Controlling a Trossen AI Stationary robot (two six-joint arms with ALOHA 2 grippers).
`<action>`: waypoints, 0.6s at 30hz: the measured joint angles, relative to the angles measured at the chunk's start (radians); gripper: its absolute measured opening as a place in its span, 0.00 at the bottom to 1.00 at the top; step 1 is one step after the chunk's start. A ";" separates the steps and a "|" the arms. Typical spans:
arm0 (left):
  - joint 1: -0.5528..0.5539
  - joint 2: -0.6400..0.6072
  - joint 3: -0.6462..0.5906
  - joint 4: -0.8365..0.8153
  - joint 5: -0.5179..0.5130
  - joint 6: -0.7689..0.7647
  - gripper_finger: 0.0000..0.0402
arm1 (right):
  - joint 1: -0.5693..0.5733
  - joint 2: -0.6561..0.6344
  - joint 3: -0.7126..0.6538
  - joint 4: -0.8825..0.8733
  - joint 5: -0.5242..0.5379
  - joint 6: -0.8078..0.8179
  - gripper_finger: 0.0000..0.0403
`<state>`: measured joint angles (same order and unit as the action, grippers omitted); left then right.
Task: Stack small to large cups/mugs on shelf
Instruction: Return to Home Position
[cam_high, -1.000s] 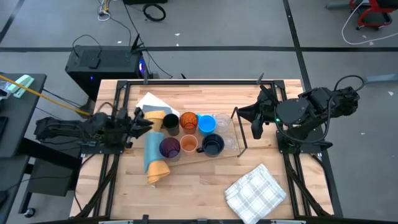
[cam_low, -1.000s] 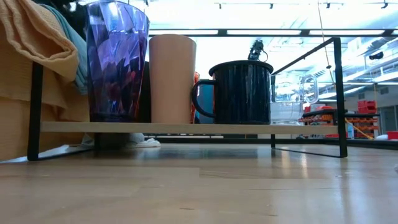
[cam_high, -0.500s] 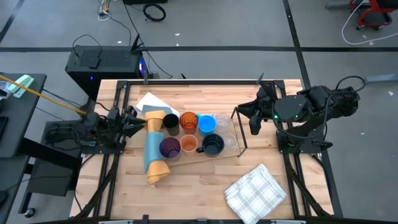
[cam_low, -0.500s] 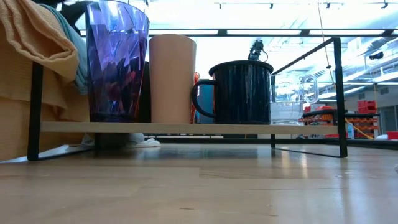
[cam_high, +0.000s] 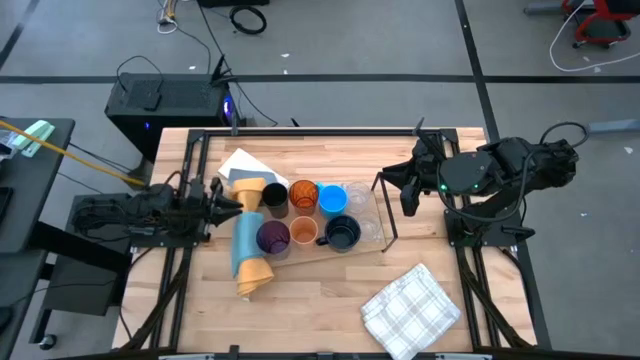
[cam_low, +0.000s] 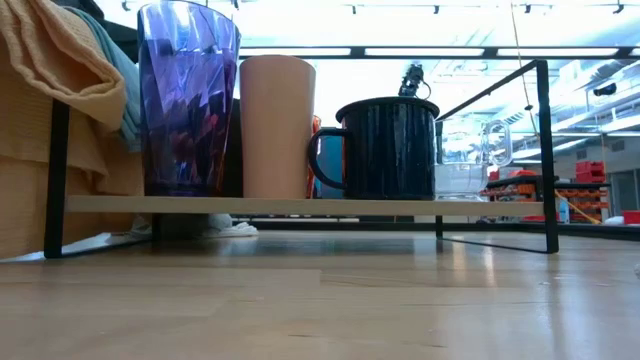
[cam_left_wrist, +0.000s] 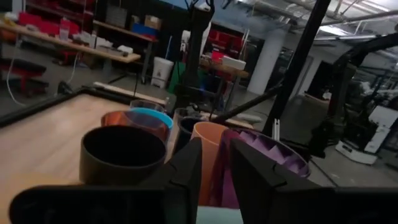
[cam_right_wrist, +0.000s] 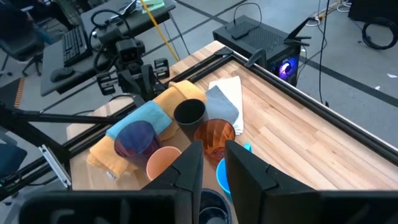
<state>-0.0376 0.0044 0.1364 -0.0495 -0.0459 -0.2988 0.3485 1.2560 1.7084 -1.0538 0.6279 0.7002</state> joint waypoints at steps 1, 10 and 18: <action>0.000 0.000 0.000 0.003 0.001 0.017 0.22 | 0.000 0.000 0.000 0.000 0.000 0.000 0.18; 0.000 0.000 0.000 -0.084 0.001 0.163 0.18 | 0.000 0.000 0.000 0.000 0.000 0.004 0.18; 0.000 0.000 0.000 -0.099 -0.021 0.181 0.12 | -0.015 0.000 0.000 0.000 0.000 0.004 0.18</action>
<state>-0.0376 0.0044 0.1364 -0.1481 -0.0673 -0.1181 0.3335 1.2560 1.7084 -1.0538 0.6277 0.7039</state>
